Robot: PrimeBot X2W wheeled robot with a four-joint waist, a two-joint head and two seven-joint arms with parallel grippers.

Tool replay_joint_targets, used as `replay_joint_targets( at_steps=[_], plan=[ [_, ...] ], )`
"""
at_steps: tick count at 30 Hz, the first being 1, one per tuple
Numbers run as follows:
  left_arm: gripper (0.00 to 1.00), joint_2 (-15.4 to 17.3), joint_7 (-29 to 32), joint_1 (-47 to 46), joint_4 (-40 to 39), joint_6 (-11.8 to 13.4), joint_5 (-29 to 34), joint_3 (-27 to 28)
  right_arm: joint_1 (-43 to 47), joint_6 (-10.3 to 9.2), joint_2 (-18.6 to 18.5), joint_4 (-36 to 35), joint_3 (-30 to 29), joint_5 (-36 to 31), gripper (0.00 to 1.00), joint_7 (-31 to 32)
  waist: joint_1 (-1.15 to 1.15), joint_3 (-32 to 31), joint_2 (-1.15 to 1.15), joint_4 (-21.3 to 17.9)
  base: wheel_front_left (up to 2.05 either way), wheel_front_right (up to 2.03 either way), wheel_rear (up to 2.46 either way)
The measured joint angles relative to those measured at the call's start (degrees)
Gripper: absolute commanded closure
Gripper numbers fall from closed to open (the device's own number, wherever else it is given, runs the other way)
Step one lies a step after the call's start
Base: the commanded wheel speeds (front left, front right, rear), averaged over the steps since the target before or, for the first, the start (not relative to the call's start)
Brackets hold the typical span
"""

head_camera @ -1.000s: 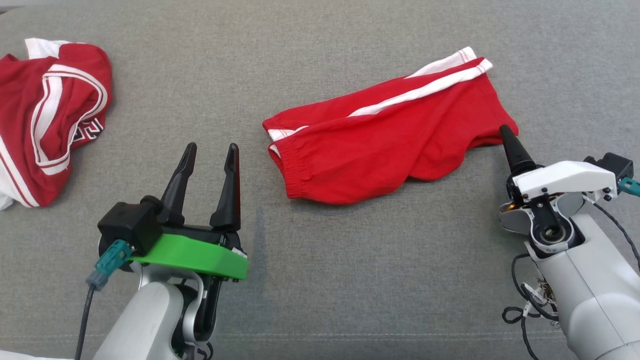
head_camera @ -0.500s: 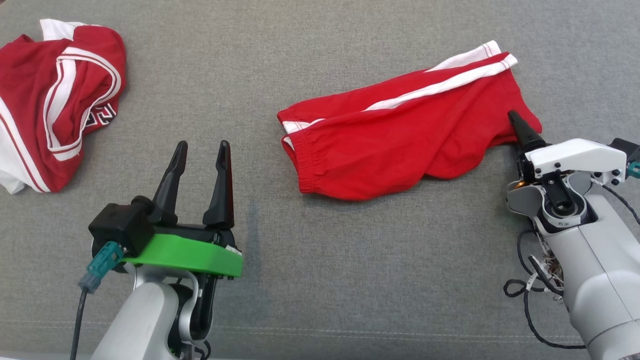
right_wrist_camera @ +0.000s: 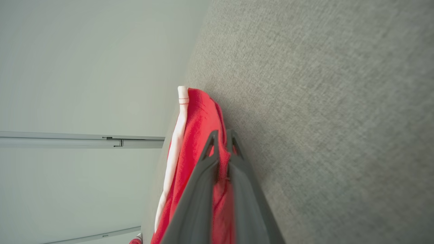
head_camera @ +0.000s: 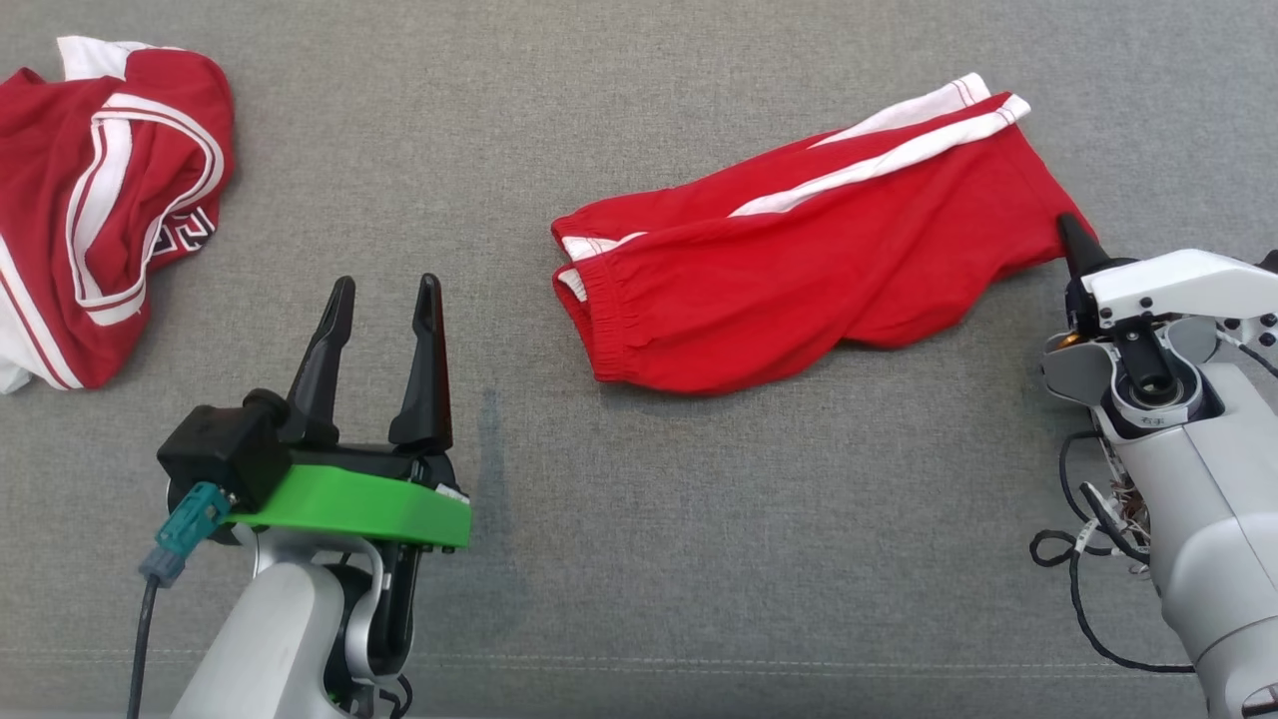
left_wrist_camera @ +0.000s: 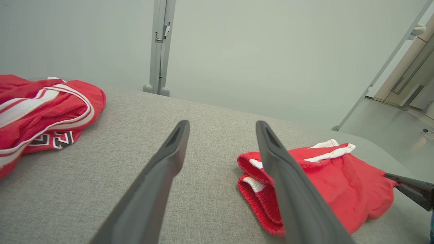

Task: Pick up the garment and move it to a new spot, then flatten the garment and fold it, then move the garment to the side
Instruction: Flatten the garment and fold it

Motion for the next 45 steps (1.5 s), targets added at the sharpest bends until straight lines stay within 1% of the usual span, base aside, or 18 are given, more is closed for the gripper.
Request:
replay_joint_targets(
  at_steps=[3, 7, 14, 19, 22, 25, 27, 29, 32, 35, 38, 42, 45],
  plan=[
    [0.00, 0.0, 0.0, 0.2, 0.0, -0.1, 0.0, 0.3, -0.2, 0.48, -0.8, 0.0, -0.1, 0.0, 1.00, 0.0, 0.00, 0.1, 0.00, -0.3, 0.00, 0.00, 0.00],
    [0.00, -0.1, 0.0, 0.7, 0.0, -0.2, 0.3, 0.6, -1.0, 1.31, -3.0, 0.0, -0.3, -0.3, 1.00, 0.1, 0.00, 0.1, 0.00, -0.9, 0.00, 0.00, 0.00],
    [0.00, -0.1, 0.0, 1.3, -0.1, -0.2, 0.5, 1.4, -3.1, 1.27, -5.0, 0.8, 0.5, -1.7, 1.00, 1.2, 0.00, 0.1, 0.00, -2.7, 0.00, 0.00, 0.00],
    [0.00, -0.7, 0.0, 1.3, -0.1, -0.7, 0.6, 0.9, -3.6, 1.25, -5.3, 1.4, -0.1, -1.7, 1.00, 1.1, 0.00, 0.1, 0.00, -3.2, 0.00, 0.00, 0.00],
    [0.00, -0.9, 0.0, 1.3, -0.1, -0.7, 0.6, 0.8, -4.2, 0.67, -6.8, 2.2, -0.2, -2.1, 1.00, 1.1, 0.00, 0.0, 0.00, -3.2, 0.00, 0.00, 0.00],
    [0.00, -1.0, 0.0, 1.3, 0.1, -0.7, 1.2, 0.8, -4.2, -0.31, -8.7, 3.5, -1.0, -2.3, 1.00, 0.5, 0.00, -0.1, 0.00, -3.2, 0.00, 0.00, 0.00],
    [0.00, -1.1, 0.0, 1.3, 0.2, -0.8, 1.4, 0.9, -4.2, -0.30, -9.1, 3.8, -1.8, -2.3, 1.00, 0.0, 0.00, -0.2, 0.00, -3.1, 0.00, 0.00, 0.00],
    [0.00, -1.1, 0.0, 1.3, 0.3, -0.9, 1.4, 0.9, -4.4, -0.09, -8.9, 3.7, -2.0, -2.3, 1.00, 0.0, 0.00, -0.3, 0.00, -3.0, 0.00, 0.00, 0.00],
    [0.00, -1.1, 0.0, 1.3, 0.4, -1.2, 1.5, 1.0, -5.3, 1.55, -7.5, 1.9, -0.5, -2.3, 1.00, 0.1, 0.00, -0.5, 0.00, -3.0, 0.00, 0.00, 0.00],
    [0.00, -1.2, 0.0, 1.3, 0.8, -1.2, 1.6, 1.1, -6.4, 3.56, -5.3, -0.3, 2.4, -3.7, 1.00, 1.0, 0.00, -0.9, 0.00, -3.1, 0.00, 0.00, 0.00],
    [0.00, -1.3, 0.0, 1.5, 1.1, -1.3, 1.6, 1.1, -6.8, 5.05, -3.4, -2.3, 5.4, -5.1, 1.00, 2.2, 0.00, -1.6, 0.00, -3.2, 0.00, 0.00, 0.00],
    [0.00, -1.5, 0.0, 2.1, 1.1, -1.8, 1.6, 0.7, -7.0, 5.83, -2.0, -5.0, 9.3, -7.2, 1.00, 4.4, 0.00, -2.4, 0.00, -3.3, 0.00, 0.00, 0.00],
    [0.00, -1.5, 0.0, 2.2, 1.1, -1.9, 1.6, 0.6, -7.0, 5.89, -0.6, -6.2, 12.3, -8.6, 1.00, 5.9, 0.00, -2.8, 0.00, -3.3, 0.00, 0.00, 0.00]
  ],
)
